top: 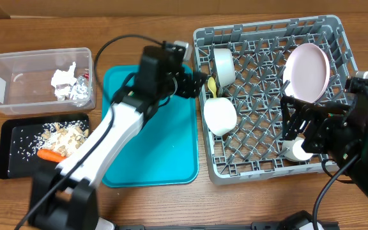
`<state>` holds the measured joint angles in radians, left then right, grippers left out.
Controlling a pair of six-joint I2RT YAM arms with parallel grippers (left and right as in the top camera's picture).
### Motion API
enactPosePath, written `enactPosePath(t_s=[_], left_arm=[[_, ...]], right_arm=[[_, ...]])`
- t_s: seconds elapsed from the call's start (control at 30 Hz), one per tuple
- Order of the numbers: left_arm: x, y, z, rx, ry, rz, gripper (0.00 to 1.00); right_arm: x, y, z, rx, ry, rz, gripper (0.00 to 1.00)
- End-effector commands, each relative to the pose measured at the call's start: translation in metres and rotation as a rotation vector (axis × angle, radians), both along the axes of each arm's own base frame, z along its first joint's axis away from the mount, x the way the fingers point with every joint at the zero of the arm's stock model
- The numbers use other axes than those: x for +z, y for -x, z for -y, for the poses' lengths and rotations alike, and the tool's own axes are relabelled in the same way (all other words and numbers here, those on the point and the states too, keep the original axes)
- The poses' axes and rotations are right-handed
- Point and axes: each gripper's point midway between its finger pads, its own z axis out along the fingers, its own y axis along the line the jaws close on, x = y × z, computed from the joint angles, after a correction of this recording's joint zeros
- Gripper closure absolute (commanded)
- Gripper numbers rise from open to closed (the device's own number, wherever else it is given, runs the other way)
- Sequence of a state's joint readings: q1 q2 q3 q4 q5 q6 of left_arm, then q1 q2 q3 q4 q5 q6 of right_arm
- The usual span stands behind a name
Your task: Sort waste into correct bins and load items into the dishwasher rack
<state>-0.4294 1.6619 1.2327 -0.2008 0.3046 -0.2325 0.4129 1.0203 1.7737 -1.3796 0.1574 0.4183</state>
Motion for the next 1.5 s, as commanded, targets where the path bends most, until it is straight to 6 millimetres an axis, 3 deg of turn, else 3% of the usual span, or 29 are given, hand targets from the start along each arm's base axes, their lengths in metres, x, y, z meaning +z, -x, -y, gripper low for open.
enactPosePath(t_s=[0.0,0.1,0.17,0.3,0.57,0.9,0.93,1.0,1.17,1.37,1.47], left_arm=[[0.033,-0.033,0.015,0.012,-0.102,0.128,0.44],[0.046,-0.046,0.029,0.006,-0.12,0.167,0.67],[0.051,-0.053,0.034,0.013,-0.126,0.189,0.75],[0.039,-0.061,0.047,-0.004,-0.12,0.198,0.96],[-0.01,-0.065,0.069,-0.07,-0.118,0.135,0.96],[-0.039,-0.061,0.042,-0.013,-0.274,0.067,0.96],[-0.039,-0.061,0.041,-0.013,-0.276,0.064,0.96],[-0.036,-0.06,0.043,-0.018,-0.269,0.066,0.75],[-0.014,-0.058,0.057,-0.065,-0.208,0.098,0.74],[-0.013,-0.053,0.061,-0.085,-0.203,0.086,0.73],[0.002,-0.052,0.06,-0.081,-0.19,0.11,0.65]], right_arm=[[0.004,0.0,0.002,-0.008,-0.003,0.013,0.0],[0.004,0.0,0.002,-0.008,-0.003,0.013,0.0],[0.004,0.0,0.002,-0.008,-0.003,0.013,0.0],[0.004,0.0,0.002,-0.008,-0.003,0.013,0.0],[0.004,0.0,0.002,-0.008,-0.003,0.013,0.0],[0.004,0.0,0.002,-0.008,-0.003,0.013,0.0],[0.004,0.0,0.002,-0.008,-0.003,0.013,0.0],[0.004,0.0,0.002,-0.008,-0.003,0.013,0.0],[0.004,0.0,0.002,-0.008,-0.003,0.013,0.0],[0.004,0.0,0.002,-0.008,-0.003,0.013,0.0],[0.004,0.0,0.002,-0.008,-0.003,0.013,0.0]])
